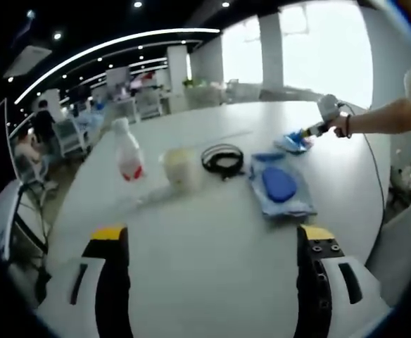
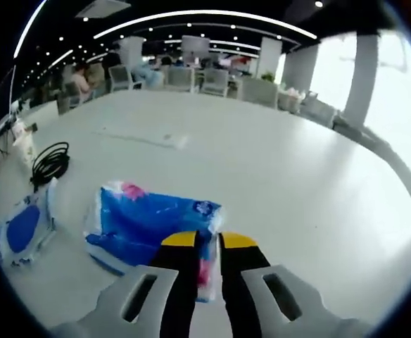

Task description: Arrange the tabletop items into an orderly group along one side of the table until the central work area is clear of visible clutter.

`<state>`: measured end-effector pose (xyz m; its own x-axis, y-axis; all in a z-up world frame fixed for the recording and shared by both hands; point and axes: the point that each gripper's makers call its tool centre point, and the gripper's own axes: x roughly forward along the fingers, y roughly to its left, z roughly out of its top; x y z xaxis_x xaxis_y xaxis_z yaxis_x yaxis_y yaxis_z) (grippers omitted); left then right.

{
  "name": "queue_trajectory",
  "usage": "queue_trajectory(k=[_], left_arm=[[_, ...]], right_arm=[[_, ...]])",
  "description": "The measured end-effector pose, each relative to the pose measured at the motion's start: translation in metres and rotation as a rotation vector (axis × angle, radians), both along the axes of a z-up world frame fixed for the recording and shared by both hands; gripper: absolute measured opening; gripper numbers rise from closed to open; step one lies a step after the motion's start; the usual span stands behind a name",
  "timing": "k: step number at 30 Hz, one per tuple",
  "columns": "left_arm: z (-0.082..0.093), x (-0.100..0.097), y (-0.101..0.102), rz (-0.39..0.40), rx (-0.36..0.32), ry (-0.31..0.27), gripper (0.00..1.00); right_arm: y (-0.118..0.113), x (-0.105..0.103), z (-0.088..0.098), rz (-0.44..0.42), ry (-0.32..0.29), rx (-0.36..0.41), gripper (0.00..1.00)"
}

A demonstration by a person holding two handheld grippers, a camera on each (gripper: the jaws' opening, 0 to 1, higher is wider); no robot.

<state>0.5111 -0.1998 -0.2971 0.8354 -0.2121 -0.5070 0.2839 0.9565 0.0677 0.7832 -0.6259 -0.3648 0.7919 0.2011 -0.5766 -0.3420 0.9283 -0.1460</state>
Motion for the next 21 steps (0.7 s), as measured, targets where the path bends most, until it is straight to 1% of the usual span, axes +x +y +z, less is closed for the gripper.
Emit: queue_trajectory(k=[4, 8, 11, 15, 17, 19, 21], left_arm=[[0.0, 0.0, 0.0, 0.001, 0.0, 0.002, 0.97], [0.002, 0.001, 0.001, 0.003, -0.003, -0.003, 0.97], [0.002, 0.001, 0.0, 0.0, -0.004, -0.002, 0.97], [0.004, 0.0, -0.003, -0.004, -0.009, -0.007, 0.98], [0.004, 0.0, -0.003, -0.008, -0.008, -0.006, 0.98], [0.005, 0.0, -0.004, -0.01, -0.01, -0.01, 0.99], [0.006, 0.0, -0.006, -0.012, -0.016, -0.01, 0.99]], right_arm=[[-0.003, 0.002, 0.004, -0.035, -0.009, 0.016, 0.21], [-0.002, 0.001, 0.01, -0.043, -0.018, 0.02, 0.25], [-0.003, 0.002, 0.015, -0.052, -0.029, 0.024, 0.33], [-0.001, 0.0, 0.019, -0.097, -0.006, 0.091, 0.42], [0.002, -0.001, 0.023, -0.093, -0.009, 0.118, 0.49], [0.003, -0.002, 0.025, -0.099, -0.005, 0.128, 0.55], [0.007, -0.004, 0.029, -0.101, -0.003, 0.161, 0.6]])
